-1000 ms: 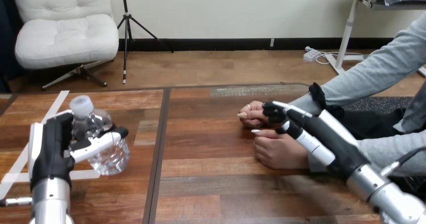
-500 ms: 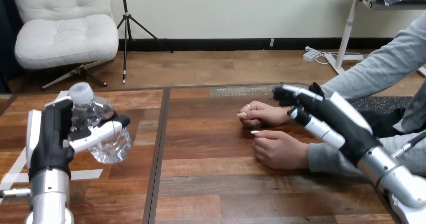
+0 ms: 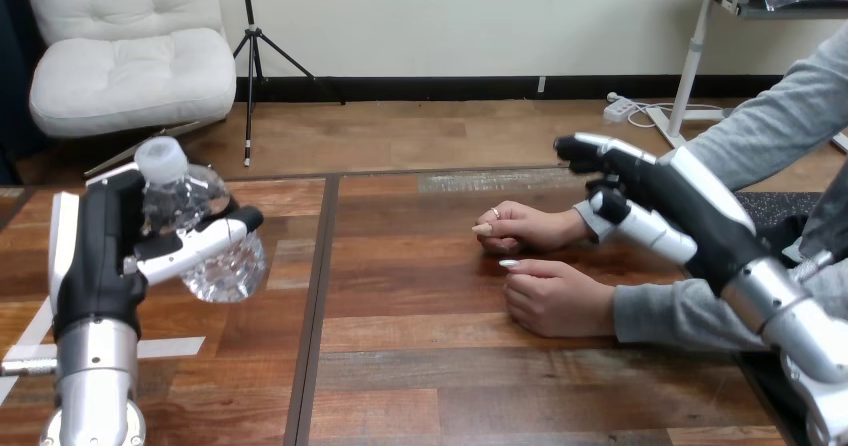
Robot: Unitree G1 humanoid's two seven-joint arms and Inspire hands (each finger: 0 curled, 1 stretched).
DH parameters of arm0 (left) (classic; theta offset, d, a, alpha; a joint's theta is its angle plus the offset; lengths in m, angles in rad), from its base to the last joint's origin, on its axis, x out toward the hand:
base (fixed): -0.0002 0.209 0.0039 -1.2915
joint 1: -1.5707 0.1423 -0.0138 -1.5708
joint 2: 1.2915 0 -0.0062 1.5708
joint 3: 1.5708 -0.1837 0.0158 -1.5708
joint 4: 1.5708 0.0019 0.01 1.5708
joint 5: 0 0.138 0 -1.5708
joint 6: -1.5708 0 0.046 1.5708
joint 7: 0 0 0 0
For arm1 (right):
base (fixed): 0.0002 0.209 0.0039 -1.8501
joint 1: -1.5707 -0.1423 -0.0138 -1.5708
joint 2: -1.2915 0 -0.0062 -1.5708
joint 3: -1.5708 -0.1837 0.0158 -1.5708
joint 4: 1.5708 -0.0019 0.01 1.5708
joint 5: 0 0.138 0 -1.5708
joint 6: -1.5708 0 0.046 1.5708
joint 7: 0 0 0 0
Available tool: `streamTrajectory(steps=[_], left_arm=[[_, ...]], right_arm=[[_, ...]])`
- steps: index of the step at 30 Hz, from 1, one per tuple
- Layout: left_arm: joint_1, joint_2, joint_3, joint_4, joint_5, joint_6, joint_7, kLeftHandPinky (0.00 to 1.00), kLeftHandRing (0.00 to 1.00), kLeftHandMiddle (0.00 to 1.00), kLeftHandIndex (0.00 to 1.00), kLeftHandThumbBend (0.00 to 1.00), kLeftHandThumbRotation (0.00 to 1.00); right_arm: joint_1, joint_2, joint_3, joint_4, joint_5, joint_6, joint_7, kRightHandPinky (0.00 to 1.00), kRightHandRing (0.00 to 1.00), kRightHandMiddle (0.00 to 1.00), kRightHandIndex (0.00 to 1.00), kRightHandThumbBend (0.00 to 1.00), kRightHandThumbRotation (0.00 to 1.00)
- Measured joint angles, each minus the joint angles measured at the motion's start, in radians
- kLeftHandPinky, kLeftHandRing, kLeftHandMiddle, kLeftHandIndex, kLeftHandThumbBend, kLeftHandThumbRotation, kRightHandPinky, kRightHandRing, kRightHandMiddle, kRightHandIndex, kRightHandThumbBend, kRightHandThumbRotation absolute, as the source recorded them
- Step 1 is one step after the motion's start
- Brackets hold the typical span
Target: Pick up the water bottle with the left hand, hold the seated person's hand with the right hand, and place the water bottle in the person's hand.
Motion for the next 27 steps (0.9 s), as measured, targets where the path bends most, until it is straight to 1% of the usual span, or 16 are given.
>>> streamTrajectory(steps=[8, 12, 21, 27], left_arm=[[-0.004, -0.003, 0.0, -0.022, -0.001, -0.001, -0.004, 0.28, 0.33, 0.39, 0.41, 0.73, 0.0], [-0.004, -0.006, 0.0, -0.028, -0.005, -0.001, -0.007, 0.27, 0.33, 0.39, 0.41, 0.74, 0.0], [-0.004, -0.014, 0.003, -0.035, -0.007, -0.001, -0.015, 0.27, 0.33, 0.39, 0.41, 0.74, 0.0], [-0.002, -0.025, 0.005, -0.051, -0.007, -0.001, -0.019, 0.27, 0.33, 0.39, 0.41, 0.74, 0.0]], right_arm=[[-0.038, -0.009, 0.0, 0.01, -0.039, -0.004, -0.039, 0.81, 0.87, 0.87, 0.86, 1.0, 1.0], [-0.051, -0.019, 0.004, 0.017, -0.073, -0.005, -0.061, 0.78, 0.85, 0.87, 0.86, 1.0, 1.0], [-0.082, -0.039, 0.023, 0.068, -0.138, -0.005, -0.104, 0.78, 0.85, 0.87, 0.87, 1.0, 0.99], [-0.099, -0.05, 0.047, 0.114, -0.191, -0.005, -0.14, 0.78, 0.85, 0.88, 0.88, 1.0, 0.96]])
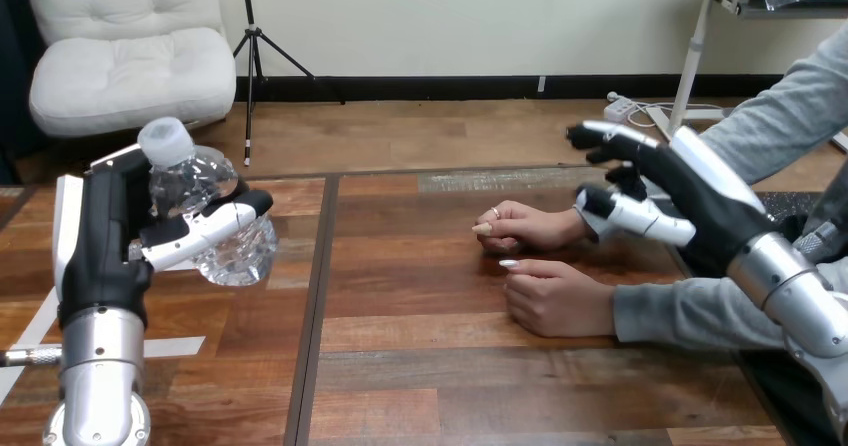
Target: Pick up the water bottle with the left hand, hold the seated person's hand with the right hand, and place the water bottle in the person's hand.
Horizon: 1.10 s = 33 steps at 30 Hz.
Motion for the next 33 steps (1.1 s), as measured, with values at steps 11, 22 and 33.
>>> streamTrajectory(steps=[11, 22, 33], left_arm=[[0.001, -0.005, 0.003, -0.048, 0.001, 0.003, -0.004, 0.28, 0.33, 0.39, 0.41, 0.74, 0.0], [0.001, -0.005, 0.011, -0.078, 0.001, 0.003, -0.008, 0.28, 0.33, 0.39, 0.41, 0.75, 0.0], [0.005, -0.006, 0.014, -0.087, -0.001, 0.006, -0.016, 0.28, 0.33, 0.39, 0.4, 0.75, 0.0]], right_arm=[[-0.018, -0.025, 0.064, 0.067, -0.099, 0.003, -0.046, 0.76, 0.84, 0.88, 0.9, 1.0, 0.88], [-0.035, -0.029, 0.104, 0.124, -0.147, 0.023, -0.069, 0.73, 0.83, 0.87, 0.88, 1.0, 0.8], [-0.046, -0.031, 0.125, 0.153, -0.165, 0.052, -0.082, 0.73, 0.84, 0.87, 0.88, 1.0, 0.77]])
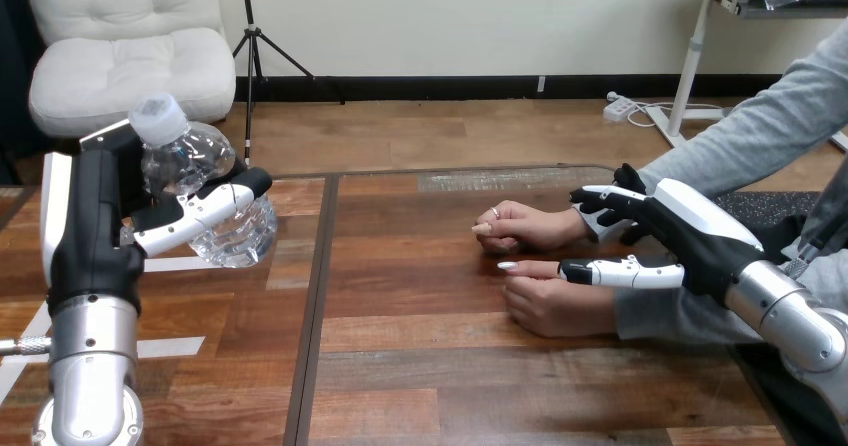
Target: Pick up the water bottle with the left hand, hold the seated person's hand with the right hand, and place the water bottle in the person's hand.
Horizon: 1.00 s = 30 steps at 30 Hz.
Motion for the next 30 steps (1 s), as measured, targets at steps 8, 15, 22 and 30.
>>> streamTrajectory(steps=[8, 15, 22, 30], left_arm=[[0.004, 0.0, 0.0, -0.003, 0.0, 0.0, -0.001, 0.28, 0.33, 0.39, 0.4, 0.75, 0.0], [0.011, 0.0, 0.001, -0.007, 0.0, 0.0, -0.001, 0.28, 0.33, 0.39, 0.4, 0.74, 0.0], [0.016, 0.0, 0.006, -0.009, -0.002, 0.0, -0.006, 0.28, 0.33, 0.39, 0.4, 0.73, 0.0], [0.017, 0.0, 0.007, -0.01, -0.013, 0.0, -0.01, 0.28, 0.33, 0.39, 0.4, 0.73, 0.0]], right_arm=[[-0.011, -0.013, 0.02, 0.013, -0.003, 0.014, 0.0, 0.73, 0.85, 0.88, 0.88, 1.0, 0.73], [-0.016, -0.03, 0.029, 0.013, -0.009, 0.023, 0.007, 0.71, 0.84, 0.88, 0.89, 1.0, 0.66], [-0.029, -0.044, 0.045, 0.013, -0.021, 0.05, 0.033, 0.69, 0.83, 0.89, 0.89, 1.0, 0.62], [-0.039, -0.058, 0.066, 0.012, -0.03, 0.077, 0.063, 0.73, 0.84, 0.89, 0.89, 1.0, 0.56]])
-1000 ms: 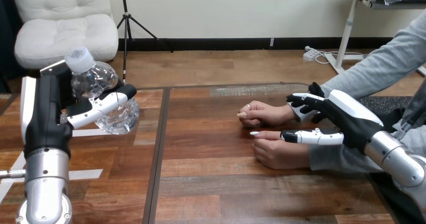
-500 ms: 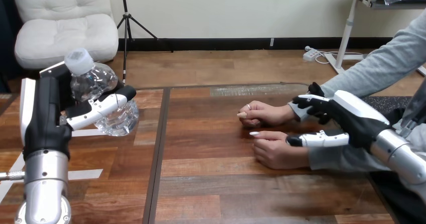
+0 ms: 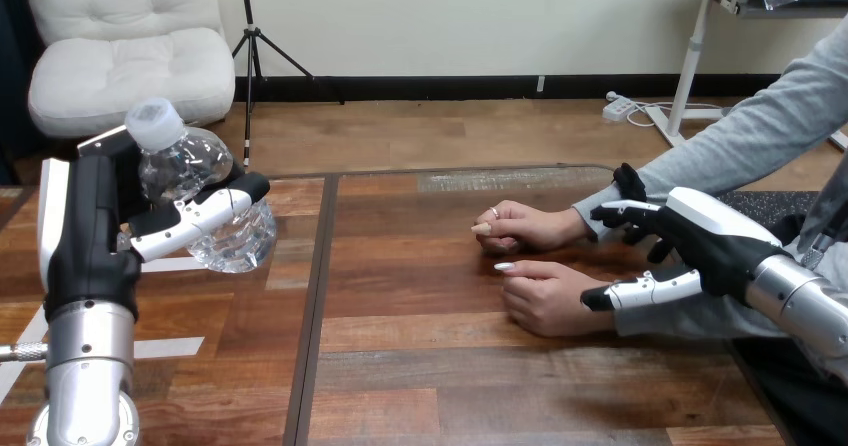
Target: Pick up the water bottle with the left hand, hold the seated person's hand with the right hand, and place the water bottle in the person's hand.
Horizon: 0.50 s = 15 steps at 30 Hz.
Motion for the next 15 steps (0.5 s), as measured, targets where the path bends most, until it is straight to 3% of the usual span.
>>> streamTrajectory(steps=[15], left_arm=[[0.001, 0.0, 0.003, -0.004, -0.007, 0.001, 0.0, 0.28, 0.33, 0.39, 0.4, 0.74, 0.0]], right_arm=[[-0.01, -0.016, 0.037, -0.021, -0.032, 0.023, 0.038, 0.79, 0.87, 0.89, 0.87, 1.0, 0.46]])
